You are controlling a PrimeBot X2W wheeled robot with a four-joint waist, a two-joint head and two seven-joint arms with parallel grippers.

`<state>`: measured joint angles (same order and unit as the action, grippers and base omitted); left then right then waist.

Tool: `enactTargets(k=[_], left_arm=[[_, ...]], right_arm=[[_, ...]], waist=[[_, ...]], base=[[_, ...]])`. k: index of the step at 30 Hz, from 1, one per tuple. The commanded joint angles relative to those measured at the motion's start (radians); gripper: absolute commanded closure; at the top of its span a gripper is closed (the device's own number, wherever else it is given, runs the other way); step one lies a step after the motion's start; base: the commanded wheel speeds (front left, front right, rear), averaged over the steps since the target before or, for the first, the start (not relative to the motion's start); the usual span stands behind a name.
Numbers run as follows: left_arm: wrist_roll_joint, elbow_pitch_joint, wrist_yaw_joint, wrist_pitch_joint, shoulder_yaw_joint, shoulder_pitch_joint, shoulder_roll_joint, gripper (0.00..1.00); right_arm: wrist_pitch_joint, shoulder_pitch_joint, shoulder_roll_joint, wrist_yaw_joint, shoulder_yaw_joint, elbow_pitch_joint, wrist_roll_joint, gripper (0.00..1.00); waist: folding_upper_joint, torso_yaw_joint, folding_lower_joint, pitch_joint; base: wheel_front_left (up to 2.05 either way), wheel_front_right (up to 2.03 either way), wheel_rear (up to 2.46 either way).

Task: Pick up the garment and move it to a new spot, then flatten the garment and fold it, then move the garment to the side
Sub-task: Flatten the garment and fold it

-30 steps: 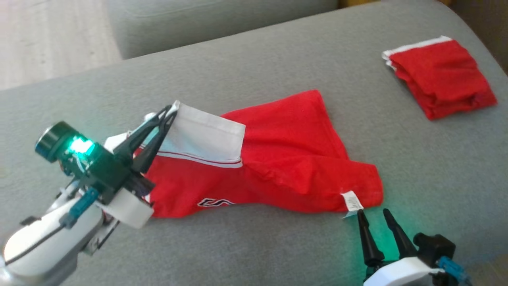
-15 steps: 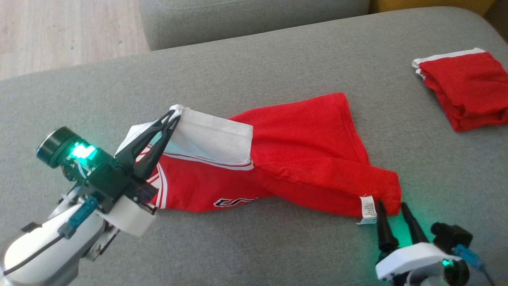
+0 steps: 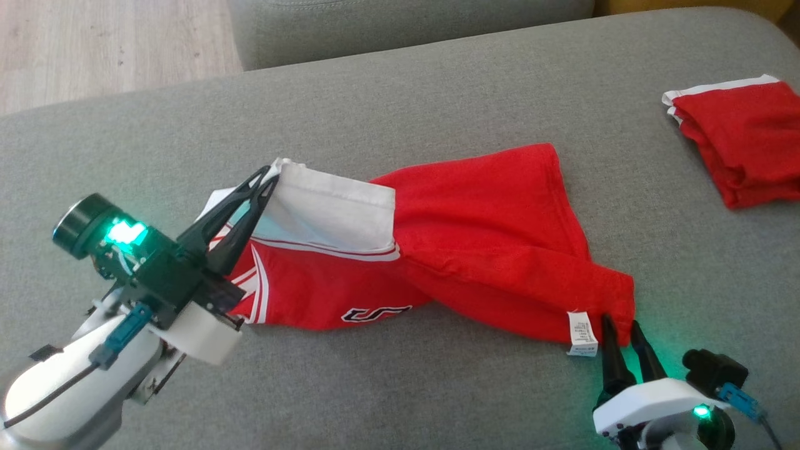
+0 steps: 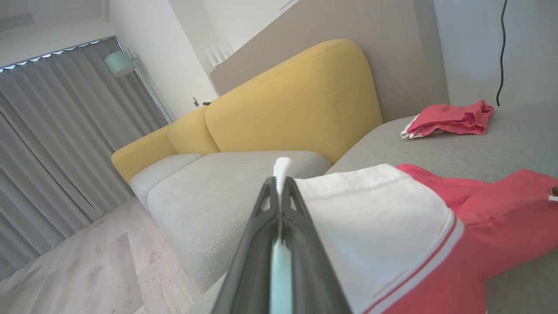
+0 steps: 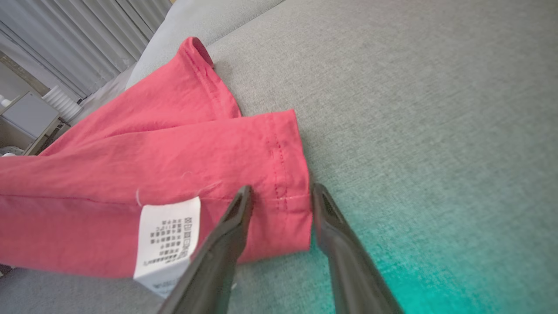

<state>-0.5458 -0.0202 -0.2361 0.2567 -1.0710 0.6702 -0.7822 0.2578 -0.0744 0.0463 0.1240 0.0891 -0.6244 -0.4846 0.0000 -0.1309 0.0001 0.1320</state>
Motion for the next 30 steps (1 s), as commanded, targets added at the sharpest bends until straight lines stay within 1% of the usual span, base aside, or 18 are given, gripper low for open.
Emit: enactTargets(k=[1,2,3,4,7,11,14,17,20,25,26,29,30], left_arm=[[0.007,-0.013,0.005,0.005,0.059,0.042,-0.033,1.0],[0.007,-0.012,0.005,0.005,0.058,0.041,-0.032,1.0],[0.007,-0.01,0.006,0.005,0.058,0.041,-0.032,1.0],[0.007,-0.009,0.007,0.005,0.058,0.04,-0.031,1.0],[0.007,-0.005,0.01,0.005,0.059,0.039,-0.03,1.0],[0.007,0.0,0.011,0.005,0.06,0.034,-0.027,1.0],[0.007,0.0,0.012,0.005,0.063,0.027,-0.024,1.0],[0.009,-0.007,0.01,0.005,0.071,0.016,-0.022,1.0],[0.012,-0.019,0.008,0.005,0.086,0.003,-0.022,1.0],[0.016,-0.06,0.01,0.005,0.126,-0.028,-0.02,1.0],[0.016,-0.06,0.01,0.005,0.126,-0.028,-0.02,1.0],[0.017,-0.093,0.014,0.005,0.154,-0.032,-0.02,1.0],[0.018,-0.119,0.021,0.005,0.172,-0.028,-0.022,1.0]], right_arm=[[0.004,-0.033,0.017,0.007,0.026,0.025,-0.006,0.33],[0.004,-0.031,0.017,0.007,0.026,0.026,-0.005,0.38],[0.004,-0.029,0.018,0.007,0.025,0.029,-0.005,0.47],[0.004,-0.027,0.018,0.007,0.024,0.03,-0.004,0.52],[0.004,-0.019,0.019,0.007,0.025,0.031,0.002,0.57],[0.004,-0.005,0.024,0.007,0.014,0.038,0.013,0.71],[0.004,0.008,0.029,0.007,0.006,0.045,0.015,0.84],[0.002,0.025,0.036,0.007,-0.003,0.067,0.015,1.0],[-0.009,0.042,0.045,0.007,-0.007,0.107,0.012,1.0],[-0.046,0.084,0.084,0.007,-0.031,0.239,0.006,1.0],[-0.046,0.084,0.084,0.007,-0.031,0.239,0.006,1.0],[-0.081,0.103,0.113,0.007,-0.055,0.333,0.016,1.0],[-0.11,0.113,0.137,0.007,-0.074,0.406,0.026,1.0]], waist=[[0.0,0.0,-0.0001,-0.002],[0.0,0.001,-0.0001,-0.003],[0.0,0.001,-0.0001,-0.004],[0.0,0.002,-0.0001,-0.005],[0.0,0.003,-0.0001,-0.01],[0.0,0.004,-0.0001,-0.025],[0.0,0.007,-0.0001,-0.041],[0.0,0.009,-0.0001,-0.062],[0.0,0.01,-0.0001,-0.085],[0.0,0.014,-0.0001,-0.141],[0.0,0.014,-0.0001,-0.141],[0.0,0.018,-0.0001,-0.162],[0.0,0.023,-0.0001,-0.174]], base=[[0.0,0.0,0.0],[0.0,0.0,0.0],[0.0,0.0,0.0],[0.0,0.0,0.0],[0.0,0.0,0.0],[0.0,0.0,0.0],[0.0,0.0,0.0],[0.0,0.0,0.0],[0.0,0.0,0.0],[0.0,0.0,0.0],[0.0,0.0,0.0],[0.0,0.0,0.0],[0.0,0.0,0.0]])
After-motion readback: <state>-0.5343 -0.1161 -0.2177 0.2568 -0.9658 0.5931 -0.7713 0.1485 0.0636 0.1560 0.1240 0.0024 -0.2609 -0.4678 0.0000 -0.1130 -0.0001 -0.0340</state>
